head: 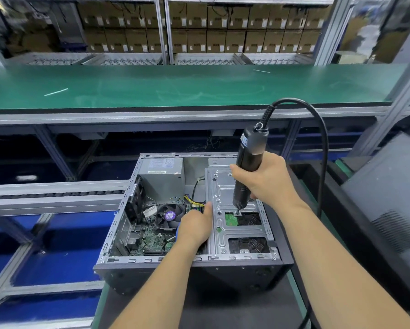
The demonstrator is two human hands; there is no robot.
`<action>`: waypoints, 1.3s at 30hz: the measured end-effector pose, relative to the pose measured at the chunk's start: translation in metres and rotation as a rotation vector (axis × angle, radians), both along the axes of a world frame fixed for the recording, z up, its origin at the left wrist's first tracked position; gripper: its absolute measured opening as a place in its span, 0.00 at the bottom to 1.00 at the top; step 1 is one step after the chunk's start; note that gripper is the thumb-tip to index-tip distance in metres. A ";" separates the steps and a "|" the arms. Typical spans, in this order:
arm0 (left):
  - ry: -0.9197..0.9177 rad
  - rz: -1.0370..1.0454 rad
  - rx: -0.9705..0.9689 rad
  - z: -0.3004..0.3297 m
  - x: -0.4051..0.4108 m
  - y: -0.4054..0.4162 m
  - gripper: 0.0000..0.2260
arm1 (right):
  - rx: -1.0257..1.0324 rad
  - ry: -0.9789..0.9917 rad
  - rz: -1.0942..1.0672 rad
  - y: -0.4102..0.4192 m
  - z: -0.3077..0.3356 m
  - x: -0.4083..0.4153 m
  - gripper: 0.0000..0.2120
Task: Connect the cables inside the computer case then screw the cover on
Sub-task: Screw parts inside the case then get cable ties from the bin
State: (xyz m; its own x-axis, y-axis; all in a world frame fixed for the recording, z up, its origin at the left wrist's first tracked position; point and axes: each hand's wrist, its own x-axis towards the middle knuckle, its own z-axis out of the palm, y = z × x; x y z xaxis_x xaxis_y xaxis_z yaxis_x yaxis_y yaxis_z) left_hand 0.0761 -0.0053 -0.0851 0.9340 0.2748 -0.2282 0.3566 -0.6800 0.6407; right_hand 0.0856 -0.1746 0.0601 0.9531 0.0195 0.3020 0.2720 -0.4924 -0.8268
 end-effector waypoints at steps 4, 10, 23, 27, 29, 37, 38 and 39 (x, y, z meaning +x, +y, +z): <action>0.039 -0.001 -0.006 0.001 -0.002 0.000 0.30 | 0.029 0.020 -0.004 -0.002 0.002 -0.003 0.14; 0.030 0.034 -0.042 0.008 -0.005 -0.002 0.31 | 0.201 0.028 -0.027 -0.013 -0.002 -0.014 0.15; 0.030 0.055 -0.060 0.017 -0.009 -0.005 0.29 | 0.106 0.063 -0.036 -0.007 0.005 -0.007 0.13; -0.130 0.151 -0.132 0.027 -0.014 -0.005 0.26 | 0.227 0.035 -0.103 -0.023 -0.002 -0.017 0.15; -0.258 0.171 -0.128 0.037 -0.018 -0.005 0.23 | 0.297 0.008 -0.192 -0.032 -0.010 -0.025 0.16; -0.172 0.536 -1.385 0.075 -0.016 -0.004 0.18 | 0.536 -0.006 -0.431 -0.050 -0.041 -0.046 0.23; -0.159 0.518 -1.472 0.076 -0.018 -0.004 0.21 | 0.555 -0.013 -0.442 -0.050 -0.044 -0.048 0.22; -0.153 0.492 -1.542 0.078 -0.021 -0.002 0.23 | 0.578 -0.018 -0.443 -0.050 -0.046 -0.050 0.18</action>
State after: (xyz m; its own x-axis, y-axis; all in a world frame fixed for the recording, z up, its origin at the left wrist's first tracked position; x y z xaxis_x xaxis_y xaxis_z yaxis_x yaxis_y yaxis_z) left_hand 0.0556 -0.0078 -0.0076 0.8684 0.1489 -0.4729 0.2057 0.7597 0.6169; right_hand 0.0356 -0.2244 0.0137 0.8292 -0.5347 0.1630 0.1642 -0.0457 -0.9854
